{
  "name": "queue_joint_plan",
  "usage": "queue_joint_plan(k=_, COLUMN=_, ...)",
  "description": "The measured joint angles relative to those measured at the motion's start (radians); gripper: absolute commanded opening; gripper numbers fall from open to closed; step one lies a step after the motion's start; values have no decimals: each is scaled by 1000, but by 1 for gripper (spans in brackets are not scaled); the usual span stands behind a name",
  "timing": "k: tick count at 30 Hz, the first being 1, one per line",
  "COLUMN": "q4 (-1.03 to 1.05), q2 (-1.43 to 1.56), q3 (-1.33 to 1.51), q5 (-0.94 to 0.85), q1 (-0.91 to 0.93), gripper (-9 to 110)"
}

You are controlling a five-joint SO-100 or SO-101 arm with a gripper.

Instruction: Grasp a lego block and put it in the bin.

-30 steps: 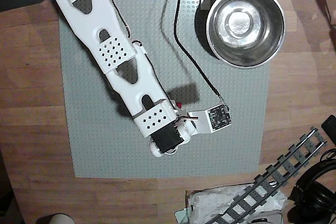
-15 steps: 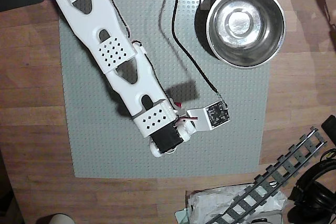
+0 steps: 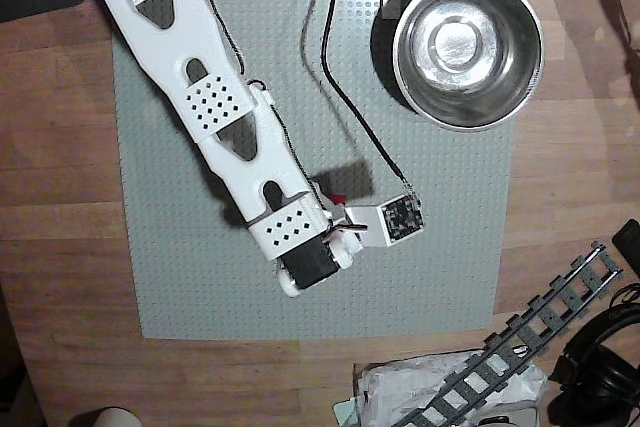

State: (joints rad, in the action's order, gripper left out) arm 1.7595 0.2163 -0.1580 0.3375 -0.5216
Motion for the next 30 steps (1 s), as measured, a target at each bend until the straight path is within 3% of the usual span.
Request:
queue_joint_plan(k=7, q4=2, q2=-3, q3=0, q5=2, q1=-3, gripper=20)
queue_joint_plan(k=17, q4=2, q2=-5, q3=9, q5=31, q1=-11, gripper=8)
queue_joint_plan(k=20, q4=-2, q2=-3, q3=12, q5=54, q1=11, gripper=0)
queue_joint_plan(k=30, q4=0, q2=-2, q3=25, q5=74, q1=-2, gripper=0)
